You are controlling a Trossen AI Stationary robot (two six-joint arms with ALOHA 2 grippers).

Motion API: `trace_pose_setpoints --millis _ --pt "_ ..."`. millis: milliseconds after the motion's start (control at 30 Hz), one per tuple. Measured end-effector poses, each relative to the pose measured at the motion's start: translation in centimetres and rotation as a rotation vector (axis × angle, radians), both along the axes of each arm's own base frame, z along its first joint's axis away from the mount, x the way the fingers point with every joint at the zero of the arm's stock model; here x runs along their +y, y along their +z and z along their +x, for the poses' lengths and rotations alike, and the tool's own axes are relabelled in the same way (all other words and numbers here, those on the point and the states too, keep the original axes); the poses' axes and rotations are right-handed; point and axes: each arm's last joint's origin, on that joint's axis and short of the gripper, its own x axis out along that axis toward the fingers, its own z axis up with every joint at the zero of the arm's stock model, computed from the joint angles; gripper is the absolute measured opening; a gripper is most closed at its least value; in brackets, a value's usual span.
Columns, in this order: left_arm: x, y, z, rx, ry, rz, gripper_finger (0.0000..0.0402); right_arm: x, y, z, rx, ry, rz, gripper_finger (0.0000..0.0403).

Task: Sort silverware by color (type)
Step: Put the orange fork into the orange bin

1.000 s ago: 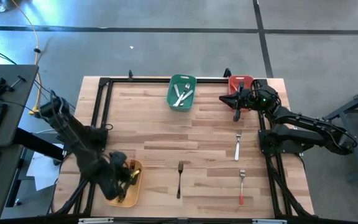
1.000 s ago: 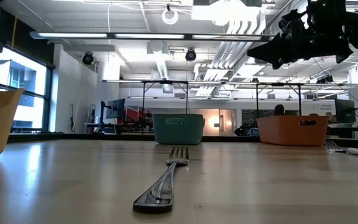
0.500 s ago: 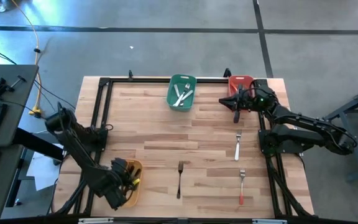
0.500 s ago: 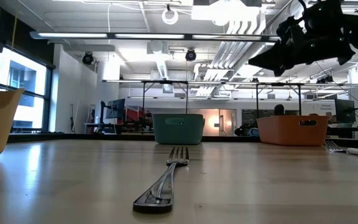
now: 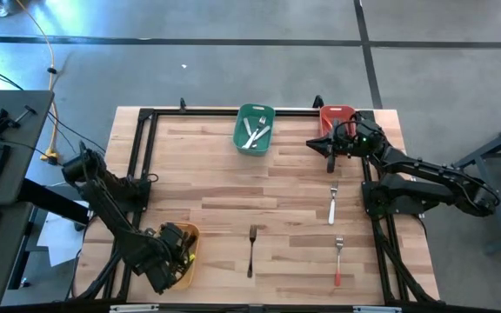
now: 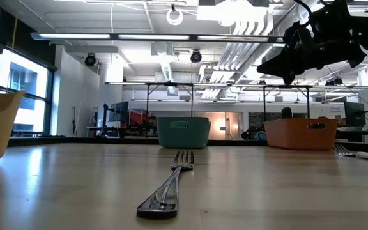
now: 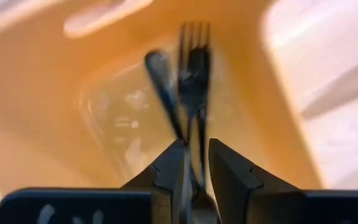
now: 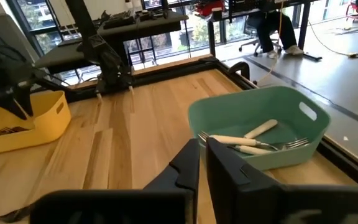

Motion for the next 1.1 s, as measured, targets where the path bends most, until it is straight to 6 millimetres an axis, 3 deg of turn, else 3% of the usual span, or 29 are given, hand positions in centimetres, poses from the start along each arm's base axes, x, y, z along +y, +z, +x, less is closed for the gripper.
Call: trace_pose_setpoints --millis 133,300,467,833,1100 --pt "0.6 1.5 0.0 -0.111 -0.106 0.062 0.0058 0.4 -0.1 0.2 0.012 0.023 0.007 0.0038" --pt "2.1 3.8 0.4 -0.264 -0.228 0.185 0.0020 1.6 -0.3 0.9 0.032 0.094 -0.001 0.0085" --pt "3.7 5.3 2.2 -0.369 -0.303 0.263 0.0003 3.0 -0.6 1.6 0.073 0.113 -0.043 0.0111" --pt "7.8 1.9 9.9 -0.614 -0.553 0.208 0.0000 5.9 -1.4 2.4 0.162 0.179 -0.061 0.0112" --pt "11.2 0.5 13.6 -0.678 -0.625 0.348 0.0000 7.8 -3.0 1.6 0.368 0.135 0.049 0.0109"
